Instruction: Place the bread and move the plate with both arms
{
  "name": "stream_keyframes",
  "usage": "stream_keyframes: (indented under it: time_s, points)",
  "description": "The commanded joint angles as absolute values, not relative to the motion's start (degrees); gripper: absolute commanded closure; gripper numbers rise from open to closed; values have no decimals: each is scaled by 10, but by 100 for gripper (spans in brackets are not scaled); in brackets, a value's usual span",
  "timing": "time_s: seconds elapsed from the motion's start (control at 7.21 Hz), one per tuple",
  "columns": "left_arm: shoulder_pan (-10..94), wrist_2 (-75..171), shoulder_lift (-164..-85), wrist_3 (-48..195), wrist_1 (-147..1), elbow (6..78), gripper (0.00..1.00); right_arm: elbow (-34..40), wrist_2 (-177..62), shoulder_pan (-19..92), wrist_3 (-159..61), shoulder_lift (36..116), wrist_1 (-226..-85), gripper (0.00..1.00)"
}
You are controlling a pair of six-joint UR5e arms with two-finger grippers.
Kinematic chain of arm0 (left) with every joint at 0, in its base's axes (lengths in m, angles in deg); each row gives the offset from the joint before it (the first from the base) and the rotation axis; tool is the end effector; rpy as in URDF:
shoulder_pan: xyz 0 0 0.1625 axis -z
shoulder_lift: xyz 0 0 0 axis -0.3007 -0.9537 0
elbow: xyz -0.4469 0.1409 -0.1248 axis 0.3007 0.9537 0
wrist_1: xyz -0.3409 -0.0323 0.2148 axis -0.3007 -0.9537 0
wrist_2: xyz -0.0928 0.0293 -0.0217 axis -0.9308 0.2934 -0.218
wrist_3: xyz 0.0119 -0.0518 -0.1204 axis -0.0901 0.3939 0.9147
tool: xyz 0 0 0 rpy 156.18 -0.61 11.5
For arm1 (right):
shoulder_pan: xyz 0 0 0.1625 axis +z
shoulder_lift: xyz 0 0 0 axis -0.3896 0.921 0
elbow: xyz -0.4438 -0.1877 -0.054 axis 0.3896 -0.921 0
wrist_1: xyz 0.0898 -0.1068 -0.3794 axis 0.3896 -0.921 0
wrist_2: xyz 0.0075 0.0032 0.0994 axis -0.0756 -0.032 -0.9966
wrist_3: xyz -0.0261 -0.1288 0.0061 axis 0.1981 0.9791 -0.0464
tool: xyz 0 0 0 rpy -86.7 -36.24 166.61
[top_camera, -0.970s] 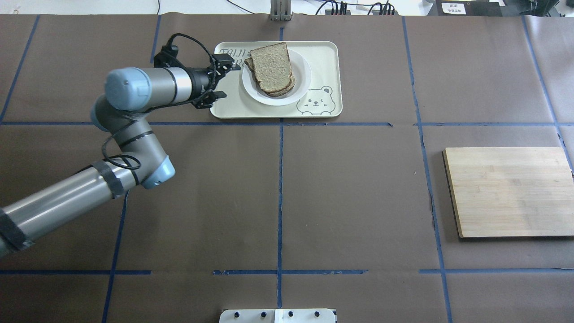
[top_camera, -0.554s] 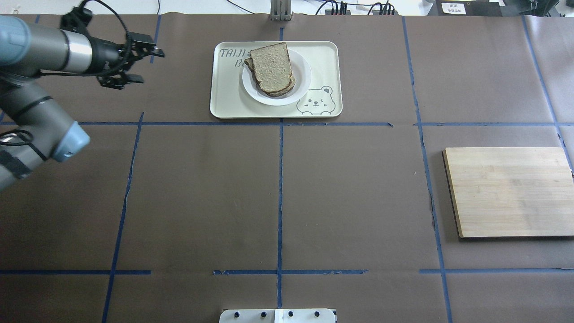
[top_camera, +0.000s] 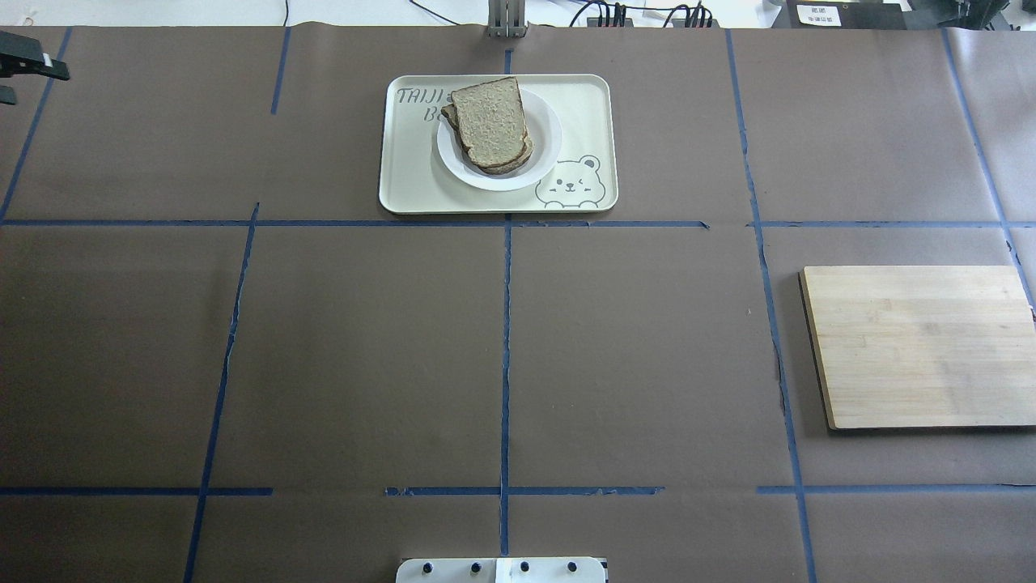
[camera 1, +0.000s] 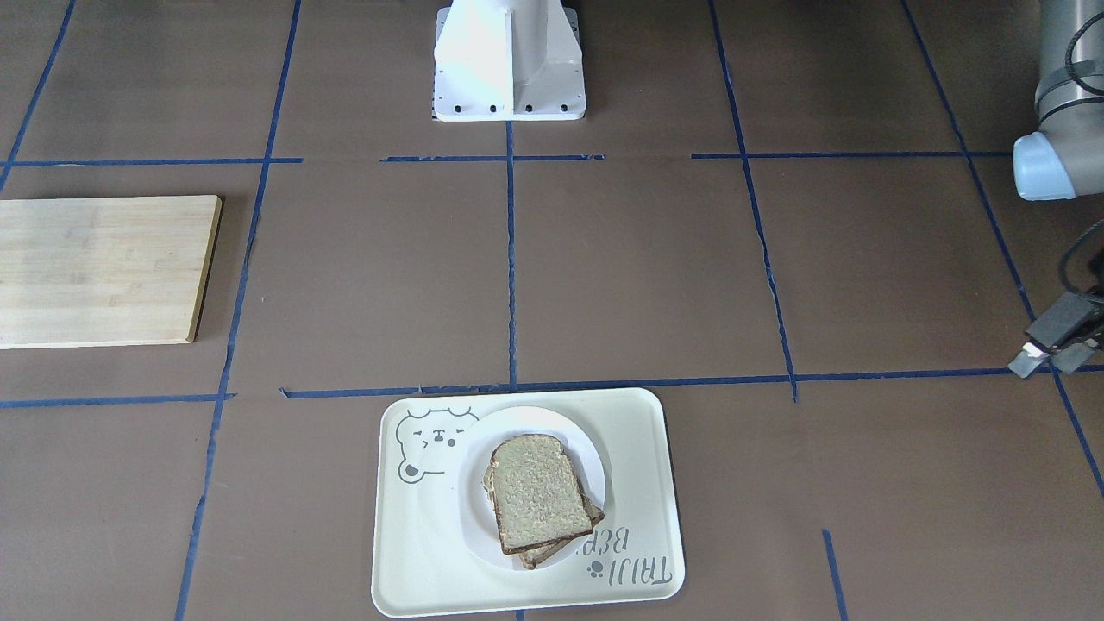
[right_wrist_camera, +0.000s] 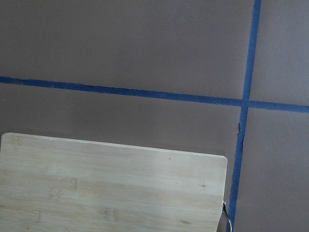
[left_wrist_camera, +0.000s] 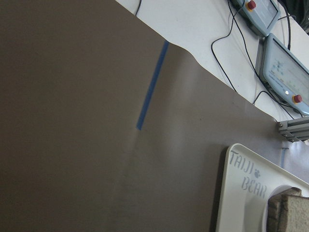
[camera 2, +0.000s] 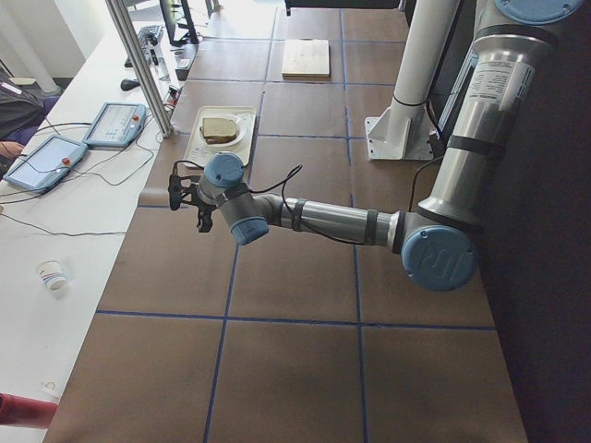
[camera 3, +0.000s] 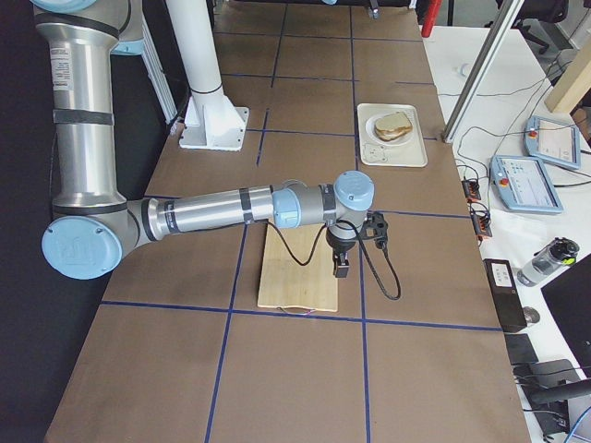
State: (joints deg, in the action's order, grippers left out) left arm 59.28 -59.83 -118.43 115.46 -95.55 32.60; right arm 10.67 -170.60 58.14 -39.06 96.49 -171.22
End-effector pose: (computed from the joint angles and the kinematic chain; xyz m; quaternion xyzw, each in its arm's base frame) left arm 0.0967 -0.6287 0.5779 0.1784 0.4910 -0.1678 0.8360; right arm -0.0375 -0.4864 0.6546 0.0125 -0.3962 -0.0464 0.9169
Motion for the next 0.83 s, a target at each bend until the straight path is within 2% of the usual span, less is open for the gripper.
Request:
stream_keyframes:
  time_s: [0.0, 0.69]
  points:
    - [662, -599, -1180, 921, -804, 326, 0, 107, -1706, 589, -388, 963, -1712, 0]
    - [716, -600, -1175, 565, -471, 323, 0, 90, -1706, 609, -387, 961, -1712, 0]
